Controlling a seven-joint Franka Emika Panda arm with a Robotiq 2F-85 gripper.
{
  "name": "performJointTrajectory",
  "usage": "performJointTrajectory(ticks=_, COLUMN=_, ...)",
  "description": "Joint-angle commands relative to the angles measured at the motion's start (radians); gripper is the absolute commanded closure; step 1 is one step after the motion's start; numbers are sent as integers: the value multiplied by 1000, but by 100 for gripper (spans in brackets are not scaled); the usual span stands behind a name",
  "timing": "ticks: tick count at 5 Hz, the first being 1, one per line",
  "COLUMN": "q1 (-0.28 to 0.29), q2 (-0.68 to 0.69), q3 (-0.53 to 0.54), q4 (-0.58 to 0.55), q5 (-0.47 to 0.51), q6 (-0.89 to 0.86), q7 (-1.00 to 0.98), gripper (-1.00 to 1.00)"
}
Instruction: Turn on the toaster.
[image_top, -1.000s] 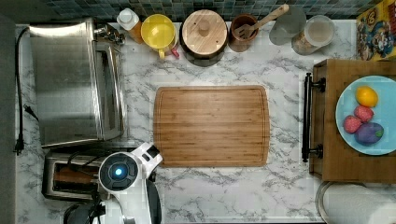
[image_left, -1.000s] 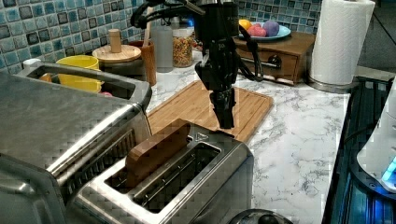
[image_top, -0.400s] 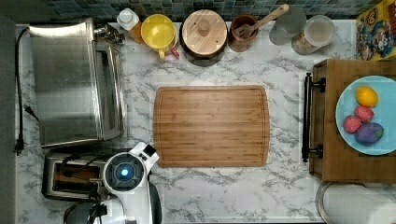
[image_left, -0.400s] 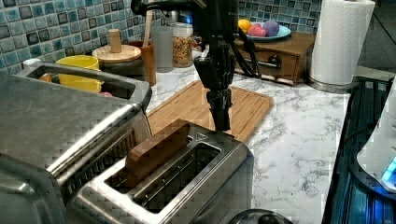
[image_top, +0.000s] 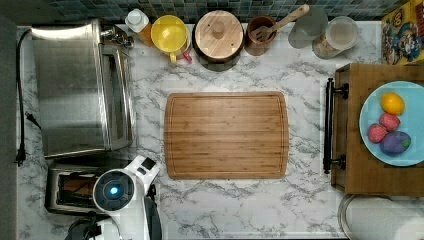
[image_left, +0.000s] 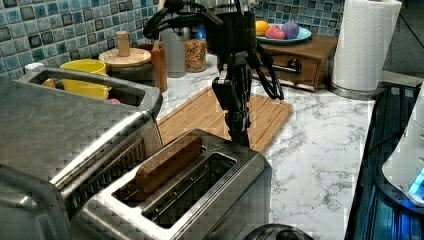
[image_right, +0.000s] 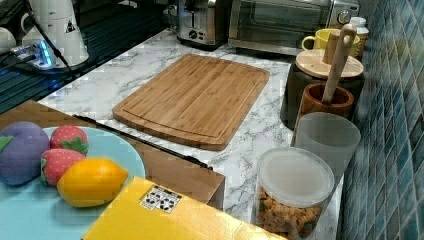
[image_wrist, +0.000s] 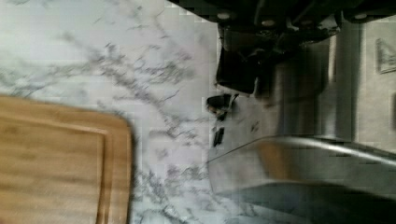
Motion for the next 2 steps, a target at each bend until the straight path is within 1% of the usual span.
performJointTrajectory(ticks=1, q1=-60, q2=191, q3=3, q4=59, q5=-116, q6=37, q7=266, gripper=100)
performJointTrajectory(ticks=2, q1=-94, q2=246, q3=-6, q4=46, q5=-115, q6=39, q7=294, gripper=100)
